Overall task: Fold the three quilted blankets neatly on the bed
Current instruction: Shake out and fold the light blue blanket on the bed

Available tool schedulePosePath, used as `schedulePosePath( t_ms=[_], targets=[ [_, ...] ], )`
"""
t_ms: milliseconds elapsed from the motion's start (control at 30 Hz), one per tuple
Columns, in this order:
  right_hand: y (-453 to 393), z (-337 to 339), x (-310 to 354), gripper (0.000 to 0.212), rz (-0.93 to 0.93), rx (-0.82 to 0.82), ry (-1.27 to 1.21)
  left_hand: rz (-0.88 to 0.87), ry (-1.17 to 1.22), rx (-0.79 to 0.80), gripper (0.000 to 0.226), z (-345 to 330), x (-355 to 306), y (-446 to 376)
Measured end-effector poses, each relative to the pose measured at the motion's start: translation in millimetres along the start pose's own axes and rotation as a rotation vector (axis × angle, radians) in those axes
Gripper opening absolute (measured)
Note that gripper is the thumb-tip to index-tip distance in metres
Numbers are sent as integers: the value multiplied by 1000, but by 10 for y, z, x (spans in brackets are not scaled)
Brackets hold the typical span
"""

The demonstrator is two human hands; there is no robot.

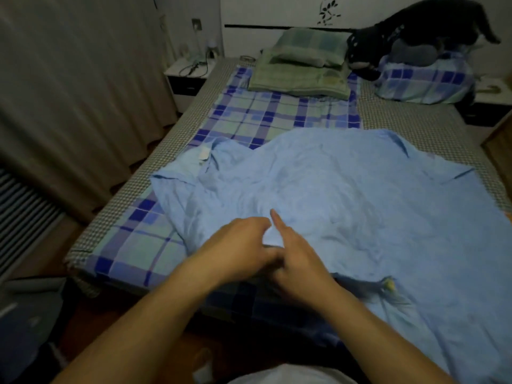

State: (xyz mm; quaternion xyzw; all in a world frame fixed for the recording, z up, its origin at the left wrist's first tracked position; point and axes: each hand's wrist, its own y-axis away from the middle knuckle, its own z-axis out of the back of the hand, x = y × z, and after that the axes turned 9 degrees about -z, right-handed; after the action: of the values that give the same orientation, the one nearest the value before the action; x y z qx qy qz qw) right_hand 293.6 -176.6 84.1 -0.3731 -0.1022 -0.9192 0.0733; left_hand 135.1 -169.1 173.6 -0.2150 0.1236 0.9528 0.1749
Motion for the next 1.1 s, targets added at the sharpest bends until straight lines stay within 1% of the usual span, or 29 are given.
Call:
schedulePosePath(
  t_ms=[67, 133, 167, 200, 233, 300, 333, 367, 400, 433, 467, 500, 533, 567, 600, 633, 700, 733, 767, 800, 833, 867, 900, 933, 967, 1000, 1033, 1067, 1100],
  targets=[
    [-130, -176, 266, 63, -94, -272, -29, -4, -86, 59, 32, -24, 518, 175],
    [-173, -136, 517, 28, -67, -482, 3, 88, -196, -23, 22, -106, 1198, 383],
    [-175, -78, 658, 27, -58, -538, 3, 176, -218, -109, 17, -136, 1563, 470],
    [-158, -2, 800, 33, -60, -604, -4, 281, -204, -221, 14, -152, 1913, 558],
    [-137, 102, 934, 35, -82, -703, -16, 398, -157, -346, 15, -145, 2257, 635],
    [-70, 325, 1107, 30, -160, -879, -28, 575, 83, -555, 21, -76, 2813, 736],
    [-45, 424, 1156, 26, -197, -890, -27, 565, 206, -602, 21, -51, 2989, 725],
    [-49, 482, 1202, 23, -234, -846, -39, 492, 302, -583, 18, -52, 3040, 683],
    [-82, 489, 1262, 25, -274, -761, -52, 400, 400, -485, 13, -83, 2976, 626],
    [-128, 448, 1317, 30, -310, -683, -55, 318, 542, -319, 15, -156, 2798, 547],
    [-176, 390, 1403, 33, -336, -621, -58, 218, 717, -110, 33, -235, 2550, 470],
    [-232, 310, 1497, 33, -355, -566, -51, 125, 856, 87, 61, -305, 2289, 398],
    [-284, 219, 1594, 30, -370, -498, -31, 35, 925, 233, 89, -387, 2050, 303],
    [-332, 136, 1659, 27, -376, -436, 7, -46, 959, 288, 109, -425, 1850, 227],
    [-365, 69, 1710, 27, -382, -390, 41, -121, 995, 252, 110, -437, 1707, 155],
    [-381, 29, 1728, 29, -390, -370, 55, -169, 1024, 166, 97, -400, 1625, 84],
    [-371, 52, 1722, 23, -396, -398, 1, -176, 1086, -25, 44, -241, 1591, -34],
    [-354, 117, 1705, 17, -376, -419, -10, -143, 1112, -98, 30, -130, 1639, -72],
    [-325, 212, 1670, 12, -345, -401, 27, -101, 1130, -158, 28, -22, 1742, -84],
    [-289, 324, 1626, 13, -321, -326, 94, -64, 1152, -205, 27, 110, 1868, -71],
    [-259, 424, 1577, 17, -319, -187, 174, -45, 1170, -245, 26, 279, 2008, -29],
    [-241, 494, 1535, 21, -340, -5, 259, -56, 1155, -240, 26, 448, 2168, 25],
    [-240, 523, 1489, 21, -362, 155, 337, -94, 1113, -156, 32, 651, 2303, 103],
    [-258, 509, 1444, 20, -366, 229, 374, -116, 941, 6, 40, 828, 2442, 156],
    [-299, 456, 1394, 23, -350, 187, 372, -134, 651, 190, 46, 982, 2540, 189],
    [-364, 381, 1366, 31, -326, 39, 324, -140, 305, 308, 46, 1068, 2616, 209],
    [-434, 295, 1367, 36, -315, -152, 268, -140, -9, 313, 36, 1105, 2681, 239],
    [-501, 207, 1380, 37, -314, -329, 218, -143, -226, 198, 22, 1128, 2723, 282],
    [-550, 127, 1400, 37, -319, -461, 195, -171, -324, 13, 10, 1118, 2775, 333]
  ],
)
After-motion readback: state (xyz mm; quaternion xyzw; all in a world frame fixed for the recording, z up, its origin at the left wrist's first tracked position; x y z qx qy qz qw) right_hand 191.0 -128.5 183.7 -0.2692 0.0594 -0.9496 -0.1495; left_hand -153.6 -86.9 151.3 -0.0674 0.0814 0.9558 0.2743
